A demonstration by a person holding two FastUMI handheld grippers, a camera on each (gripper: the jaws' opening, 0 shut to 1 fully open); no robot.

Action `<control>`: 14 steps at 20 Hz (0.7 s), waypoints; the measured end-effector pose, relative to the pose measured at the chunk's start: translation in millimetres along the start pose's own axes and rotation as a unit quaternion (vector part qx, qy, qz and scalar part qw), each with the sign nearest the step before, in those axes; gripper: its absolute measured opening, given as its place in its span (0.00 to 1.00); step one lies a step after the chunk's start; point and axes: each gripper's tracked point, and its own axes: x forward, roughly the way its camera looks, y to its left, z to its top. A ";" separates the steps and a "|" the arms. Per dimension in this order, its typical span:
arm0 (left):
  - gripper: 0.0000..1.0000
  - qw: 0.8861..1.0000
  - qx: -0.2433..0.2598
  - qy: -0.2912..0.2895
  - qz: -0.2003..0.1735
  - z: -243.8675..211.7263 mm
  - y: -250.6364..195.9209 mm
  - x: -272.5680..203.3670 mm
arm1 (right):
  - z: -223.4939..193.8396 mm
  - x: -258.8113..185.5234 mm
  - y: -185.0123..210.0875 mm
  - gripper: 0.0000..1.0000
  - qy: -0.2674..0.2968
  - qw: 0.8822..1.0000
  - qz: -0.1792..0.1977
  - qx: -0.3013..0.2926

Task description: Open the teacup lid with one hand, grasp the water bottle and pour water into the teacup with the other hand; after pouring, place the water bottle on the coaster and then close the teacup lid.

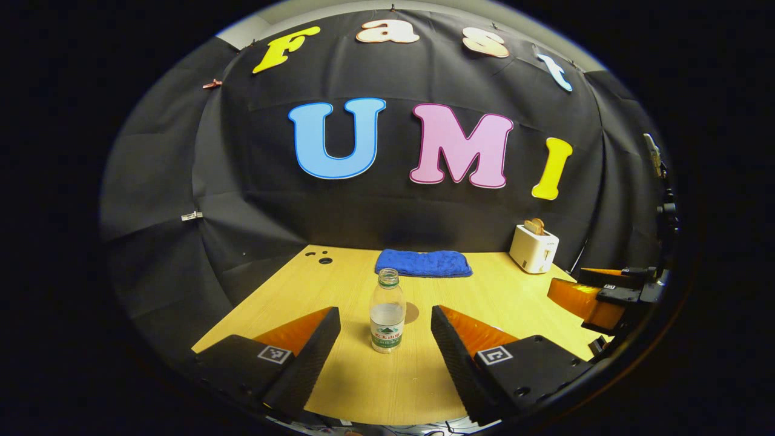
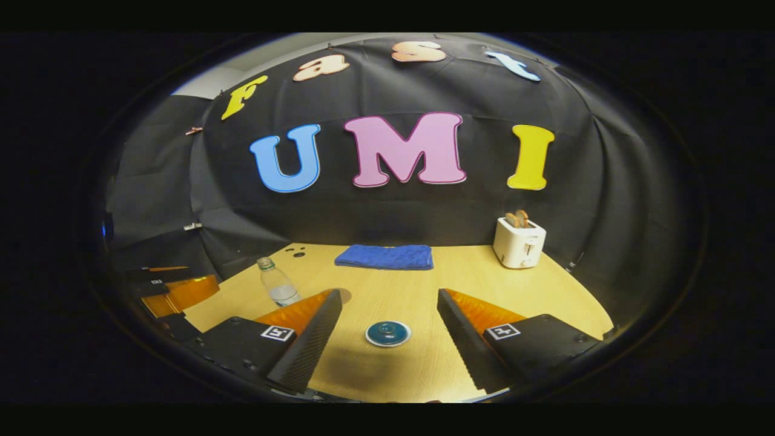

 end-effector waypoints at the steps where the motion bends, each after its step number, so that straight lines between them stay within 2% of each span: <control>1: 0.95 1.000 0.003 -0.001 -0.001 1.5 1.5 0.8 | -1.6 2.4 1.0 0.99 0.002 1.000 0.002 -0.003; 8: 0.95 1.000 0.015 0.004 -0.008 -5.0 9.0 4.6 | -22.4 25.6 11.9 0.98 0.005 1.000 0.001 -0.011; 14: 0.95 0.999 0.019 0.033 -0.020 -65.9 1.8 23.5 | -71.3 77.6 6.3 0.99 0.007 1.000 -0.005 -0.021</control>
